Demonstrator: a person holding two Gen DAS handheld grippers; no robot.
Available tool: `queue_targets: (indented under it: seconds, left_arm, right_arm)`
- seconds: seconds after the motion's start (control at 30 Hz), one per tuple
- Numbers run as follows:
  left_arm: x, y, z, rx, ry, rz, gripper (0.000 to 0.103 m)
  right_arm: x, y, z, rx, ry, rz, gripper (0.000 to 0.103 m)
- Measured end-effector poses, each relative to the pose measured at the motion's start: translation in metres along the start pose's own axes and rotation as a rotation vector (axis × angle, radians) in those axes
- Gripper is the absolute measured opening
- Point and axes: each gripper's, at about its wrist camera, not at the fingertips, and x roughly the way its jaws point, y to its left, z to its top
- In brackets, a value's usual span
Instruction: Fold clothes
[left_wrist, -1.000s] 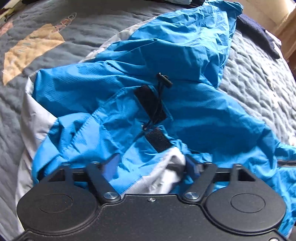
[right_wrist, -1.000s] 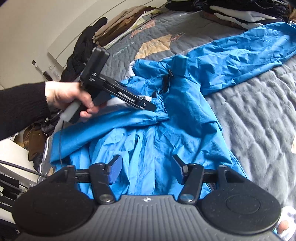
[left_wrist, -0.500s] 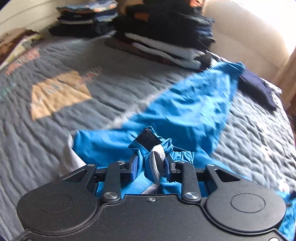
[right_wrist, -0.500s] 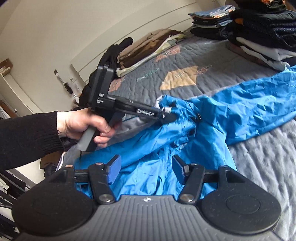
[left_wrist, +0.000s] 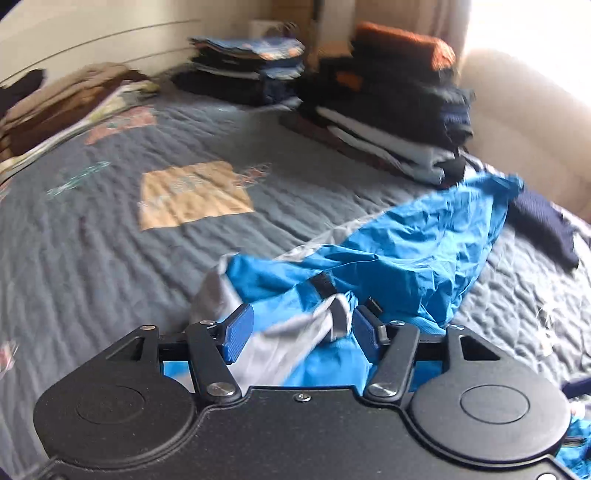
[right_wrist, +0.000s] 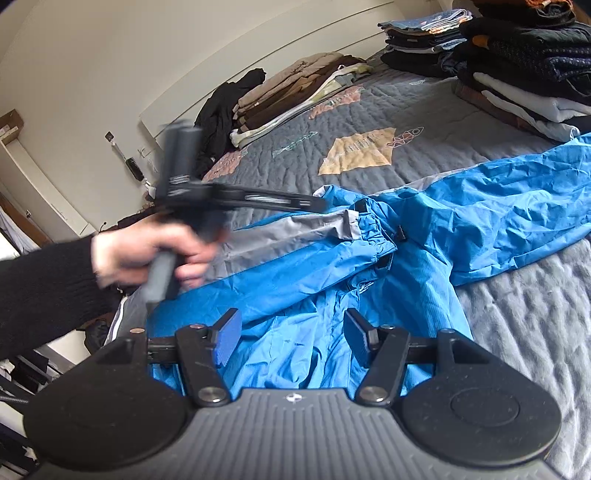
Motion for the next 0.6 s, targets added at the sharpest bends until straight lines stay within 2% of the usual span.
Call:
queue_targets:
  seconds: [0.07,0.13,0.23,0.33,0.37,0.4,0.47,0.6]
  left_arm:
    - [-0.034,0.008,-0.014,-0.046,-0.045,0.025,0.059]
    - [-0.042,0.017,-0.032,-0.114,-0.037,0.059,0.059]
    - [-0.009,0.029,-0.055,-0.222,0.057,0.091,0.059]
    - [0.035,0.03,-0.071,-0.257,0.149,0.109,0.061]
    - [0.039,0.026,-0.072,-0.242,0.146,0.117,0.07]
    - [0.042,0.021,-0.073,-0.227,0.143,0.125,0.073]
    - [0.044,0.014,-0.073,-0.208,0.129,0.127,0.074]
    - [-0.017,0.011,-0.073,-0.29,-0.023,0.082,0.074]
  right_arm:
    - [0.003,0.003,0.001,0.007,-0.001,0.006,0.06]
    - [0.006,0.009,0.001,0.003,0.004,0.011,0.06]
    - [0.01,0.017,0.0,0.002,0.009,0.018,0.06]
    - [0.015,0.027,-0.002,-0.011,0.022,0.021,0.06]
    - [0.016,0.031,-0.003,-0.017,0.027,0.019,0.06]
    - [0.017,0.034,-0.004,-0.022,0.031,0.016,0.06]
    - [0.017,0.04,-0.006,-0.025,0.035,0.016,0.06]
    - [0.017,0.049,-0.007,-0.04,0.037,0.009,0.06]
